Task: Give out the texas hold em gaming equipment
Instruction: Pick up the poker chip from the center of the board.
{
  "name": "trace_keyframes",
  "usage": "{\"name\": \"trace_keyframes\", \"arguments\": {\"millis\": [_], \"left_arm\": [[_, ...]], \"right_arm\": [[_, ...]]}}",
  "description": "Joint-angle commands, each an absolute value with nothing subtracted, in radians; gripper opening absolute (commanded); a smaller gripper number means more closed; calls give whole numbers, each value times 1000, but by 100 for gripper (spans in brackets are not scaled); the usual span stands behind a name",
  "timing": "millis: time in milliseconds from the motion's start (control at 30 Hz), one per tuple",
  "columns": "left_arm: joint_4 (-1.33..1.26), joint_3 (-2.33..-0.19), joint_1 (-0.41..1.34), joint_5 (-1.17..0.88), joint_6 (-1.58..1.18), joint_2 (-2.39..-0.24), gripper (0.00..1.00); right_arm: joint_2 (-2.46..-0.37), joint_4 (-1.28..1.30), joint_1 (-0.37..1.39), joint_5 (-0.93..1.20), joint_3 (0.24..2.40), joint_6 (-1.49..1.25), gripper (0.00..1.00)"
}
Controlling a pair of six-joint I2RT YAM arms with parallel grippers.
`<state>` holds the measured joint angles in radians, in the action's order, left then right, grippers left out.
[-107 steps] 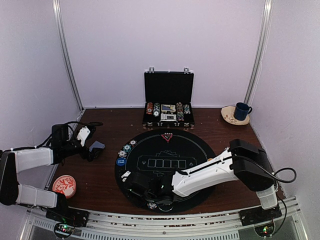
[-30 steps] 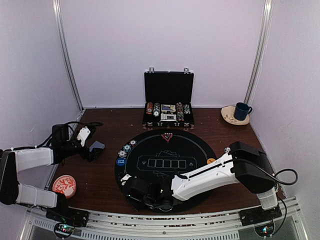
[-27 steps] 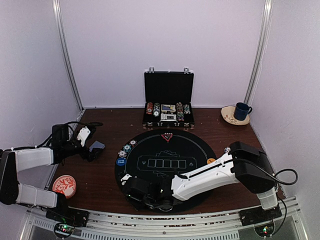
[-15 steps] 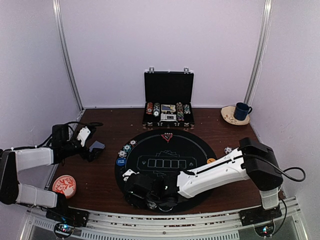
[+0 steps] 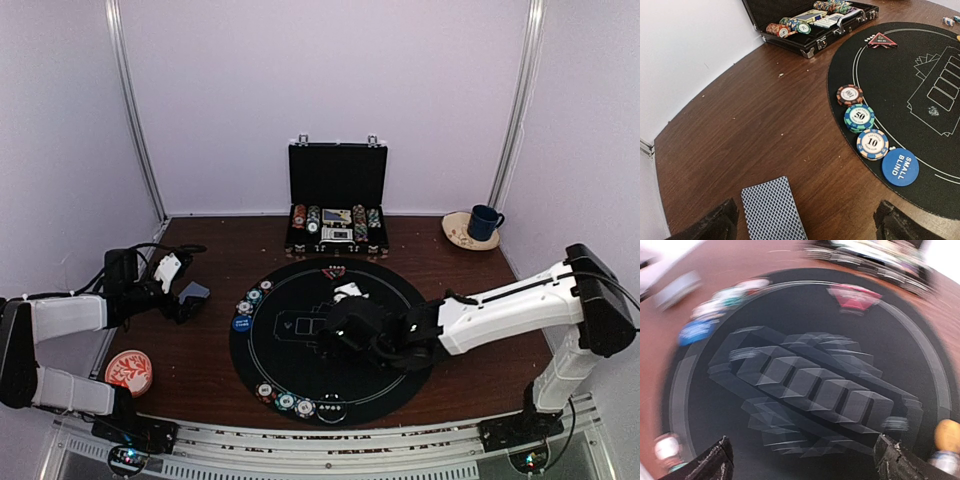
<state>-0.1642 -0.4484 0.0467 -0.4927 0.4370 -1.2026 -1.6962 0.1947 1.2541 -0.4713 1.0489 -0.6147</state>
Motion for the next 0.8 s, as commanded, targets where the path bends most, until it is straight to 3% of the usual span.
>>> {"name": "trace_keyframes", "arguments": {"millis": [0,467,767], "left_arm": [[-204,-459,48,-493,449,-1204,98],[-205,-459,49,-494,448,-1206,98],[-202,-463,49,-495,448,-1212,98]], "right_arm": [[-1540,271,1158,-600,878,-798,100],[-1066,566,1047,-701,524,-1223,98],[-798,634,844,-627,402,-1183,94]]}}
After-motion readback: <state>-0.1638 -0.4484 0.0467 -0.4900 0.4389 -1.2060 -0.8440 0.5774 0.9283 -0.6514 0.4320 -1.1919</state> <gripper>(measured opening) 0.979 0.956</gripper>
